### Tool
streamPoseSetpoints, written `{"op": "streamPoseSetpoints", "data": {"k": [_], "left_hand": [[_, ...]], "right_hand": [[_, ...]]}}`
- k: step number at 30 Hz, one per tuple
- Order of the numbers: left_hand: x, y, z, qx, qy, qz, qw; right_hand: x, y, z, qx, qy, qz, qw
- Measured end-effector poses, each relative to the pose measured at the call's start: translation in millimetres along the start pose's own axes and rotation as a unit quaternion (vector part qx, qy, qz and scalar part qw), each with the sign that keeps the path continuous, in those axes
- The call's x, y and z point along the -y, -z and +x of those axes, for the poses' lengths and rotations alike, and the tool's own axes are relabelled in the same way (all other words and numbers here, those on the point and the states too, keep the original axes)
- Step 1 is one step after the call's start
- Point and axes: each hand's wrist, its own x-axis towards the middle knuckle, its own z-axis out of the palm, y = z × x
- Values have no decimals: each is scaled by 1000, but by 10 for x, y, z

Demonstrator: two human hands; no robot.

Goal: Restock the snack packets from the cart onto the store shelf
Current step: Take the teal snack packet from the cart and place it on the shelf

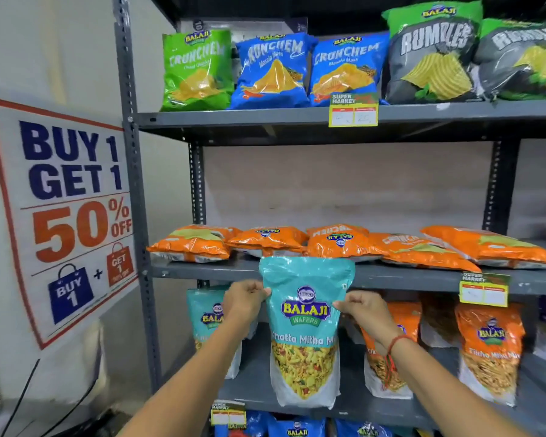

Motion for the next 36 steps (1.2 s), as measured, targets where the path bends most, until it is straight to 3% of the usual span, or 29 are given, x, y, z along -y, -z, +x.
{"op": "streamPoseSetpoints", "data": {"k": [4, 11, 18, 25, 29, 36], "left_hand": [[534, -335, 240, 13, 47, -40, 998], [1232, -899, 816, 1, 59, -19, 998], [1577, -1267, 1275, -5, 61, -32, 998], [1672, -1429, 1397, 21, 58, -92, 994], [1849, -1493, 1320, 103, 82, -131, 983], [2585, -1705, 961, 187, 168, -57, 966]], "right_hand": [[-598, -199, 323, 20, -39, 19, 999], [-1419, -479, 944, 15, -74, -6, 997], [-1887, -651, 1420, 6, -96, 8, 995], [-2143, -697, 1579, 12, -141, 91, 986], [-2351, -703, 1541, 103, -152, 112, 977], [-3012, -949, 1301, 208, -209, 62, 953]]}}
